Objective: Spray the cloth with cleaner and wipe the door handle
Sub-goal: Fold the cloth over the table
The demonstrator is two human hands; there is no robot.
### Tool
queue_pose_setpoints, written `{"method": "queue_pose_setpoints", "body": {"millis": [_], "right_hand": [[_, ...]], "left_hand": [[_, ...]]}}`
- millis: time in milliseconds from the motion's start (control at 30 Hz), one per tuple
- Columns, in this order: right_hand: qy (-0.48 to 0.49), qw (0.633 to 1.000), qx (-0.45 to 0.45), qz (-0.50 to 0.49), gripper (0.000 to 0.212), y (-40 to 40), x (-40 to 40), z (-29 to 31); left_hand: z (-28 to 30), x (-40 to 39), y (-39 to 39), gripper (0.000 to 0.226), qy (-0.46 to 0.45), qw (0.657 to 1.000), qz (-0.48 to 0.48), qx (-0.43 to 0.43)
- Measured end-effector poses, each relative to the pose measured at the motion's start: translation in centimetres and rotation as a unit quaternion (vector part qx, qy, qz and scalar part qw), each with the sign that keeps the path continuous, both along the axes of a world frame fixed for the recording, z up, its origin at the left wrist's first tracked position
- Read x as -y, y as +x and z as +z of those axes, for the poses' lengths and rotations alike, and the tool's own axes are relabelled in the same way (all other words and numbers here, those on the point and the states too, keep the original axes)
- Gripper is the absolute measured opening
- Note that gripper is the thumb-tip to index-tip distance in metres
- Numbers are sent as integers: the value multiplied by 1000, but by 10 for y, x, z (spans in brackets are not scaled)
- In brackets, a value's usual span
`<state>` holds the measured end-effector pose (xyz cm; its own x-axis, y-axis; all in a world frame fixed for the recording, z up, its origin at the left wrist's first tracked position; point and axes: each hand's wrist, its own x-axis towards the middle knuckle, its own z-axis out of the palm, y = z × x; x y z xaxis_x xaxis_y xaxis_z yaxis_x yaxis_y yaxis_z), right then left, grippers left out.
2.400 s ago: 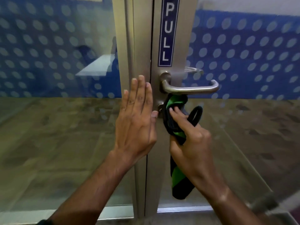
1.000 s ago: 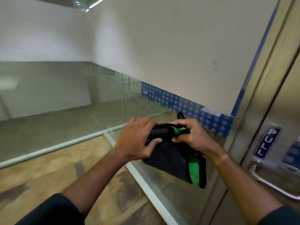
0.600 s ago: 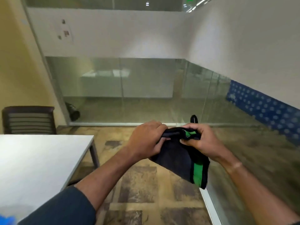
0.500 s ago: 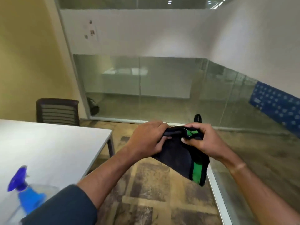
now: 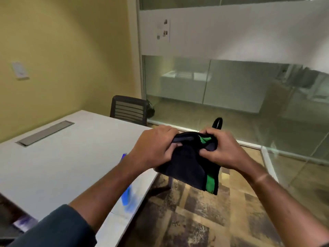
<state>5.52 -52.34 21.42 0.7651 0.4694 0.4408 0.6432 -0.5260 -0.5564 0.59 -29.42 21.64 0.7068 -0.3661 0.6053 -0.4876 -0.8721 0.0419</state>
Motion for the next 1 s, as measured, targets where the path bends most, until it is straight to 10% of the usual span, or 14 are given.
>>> {"method": "queue_pose_setpoints", "body": {"millis": [400,700,867,1000], "right_hand": [[101,994,-15,37,22,-19,-146,35],[285,942,-141,105,87,12,-202,50],[302,921,-195,153,31,38,-240,51],[267,903,-255,220,35,53,-266,48]], "left_hand": [[42,-174,-22,31,-69,997,-34,-16],[65,-224,-9,15,-167,986,11,-3],[69,-246,-9,13,-224,972,70,5],[72,-265,-11,13,-267,958,102,5]]}}
